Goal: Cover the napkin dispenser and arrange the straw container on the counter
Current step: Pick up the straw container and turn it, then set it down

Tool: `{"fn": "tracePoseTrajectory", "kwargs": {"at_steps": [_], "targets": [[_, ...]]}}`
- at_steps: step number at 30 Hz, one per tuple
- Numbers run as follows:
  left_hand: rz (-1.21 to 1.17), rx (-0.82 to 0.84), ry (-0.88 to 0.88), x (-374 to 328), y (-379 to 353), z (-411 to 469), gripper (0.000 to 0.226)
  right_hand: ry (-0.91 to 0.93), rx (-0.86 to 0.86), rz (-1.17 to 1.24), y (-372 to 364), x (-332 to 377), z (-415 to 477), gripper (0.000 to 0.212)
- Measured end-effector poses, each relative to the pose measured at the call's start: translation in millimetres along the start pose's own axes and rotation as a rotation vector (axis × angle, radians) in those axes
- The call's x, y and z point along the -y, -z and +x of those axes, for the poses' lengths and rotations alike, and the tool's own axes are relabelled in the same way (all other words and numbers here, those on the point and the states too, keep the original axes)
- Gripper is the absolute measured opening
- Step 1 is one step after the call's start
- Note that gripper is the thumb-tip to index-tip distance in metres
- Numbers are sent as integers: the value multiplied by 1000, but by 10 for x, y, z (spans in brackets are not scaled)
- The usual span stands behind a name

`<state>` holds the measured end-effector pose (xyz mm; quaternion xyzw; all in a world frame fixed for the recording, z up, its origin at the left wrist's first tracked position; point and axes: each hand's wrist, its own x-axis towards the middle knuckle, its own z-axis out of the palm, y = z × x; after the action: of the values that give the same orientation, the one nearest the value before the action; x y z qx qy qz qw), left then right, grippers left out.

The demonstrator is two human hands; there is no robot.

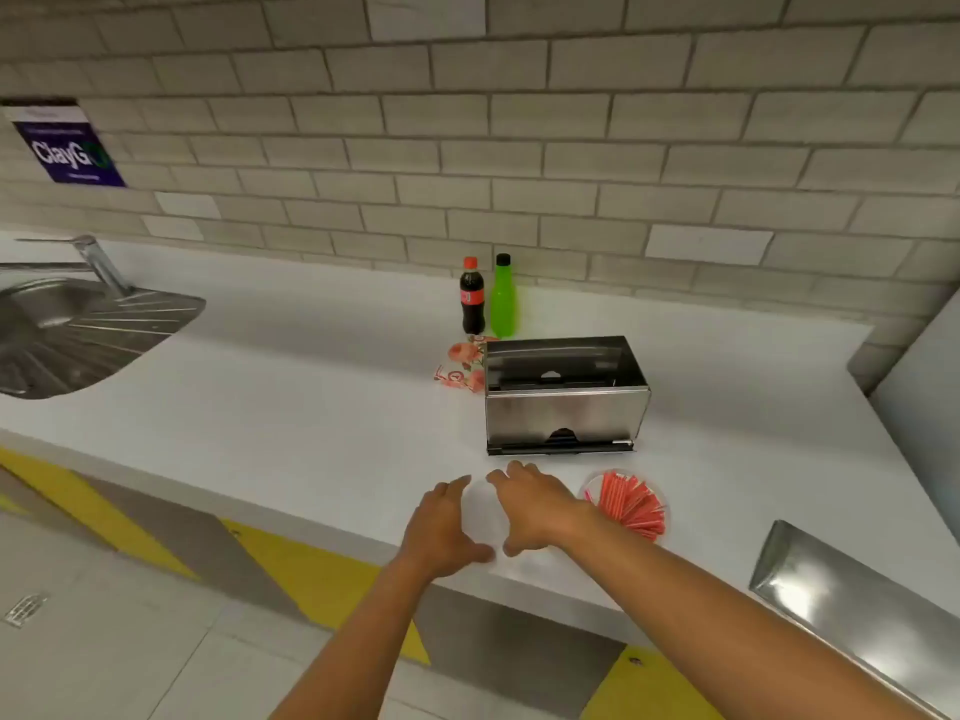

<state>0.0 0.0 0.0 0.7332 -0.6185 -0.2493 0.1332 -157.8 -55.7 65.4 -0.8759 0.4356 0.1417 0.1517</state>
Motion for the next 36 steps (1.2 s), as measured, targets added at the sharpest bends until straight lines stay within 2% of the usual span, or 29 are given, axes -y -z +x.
{"fn": "tracePoseTrajectory", "kwargs": {"at_steps": [6, 10, 15, 20, 25, 30, 36], "targets": [[-61, 46, -61, 164, -114, 286, 131, -56, 138, -16, -97, -20, 393, 125], [-121, 40, -111, 240, -159, 367, 137, -88, 155, -38, -125, 20, 539, 128], [-198, 58, -158, 297, -159, 354, 135, -104, 185, -33, 2, 49, 491, 127], [-335, 13, -214, 204, 35, 155, 129, -80, 131, -33, 351, 81, 148, 124], [-421, -53, -378, -259, 264, -3, 124, -62, -42, 48, 686, -234, -413, 124], [-487, 76, -438, -766, 129, 14, 133, -165, -112, 134, 683, -824, -907, 126], [-541, 213, -324, -929, -440, 91, 154, -226, -98, 216, 499, -1199, -1063, 123]]}}
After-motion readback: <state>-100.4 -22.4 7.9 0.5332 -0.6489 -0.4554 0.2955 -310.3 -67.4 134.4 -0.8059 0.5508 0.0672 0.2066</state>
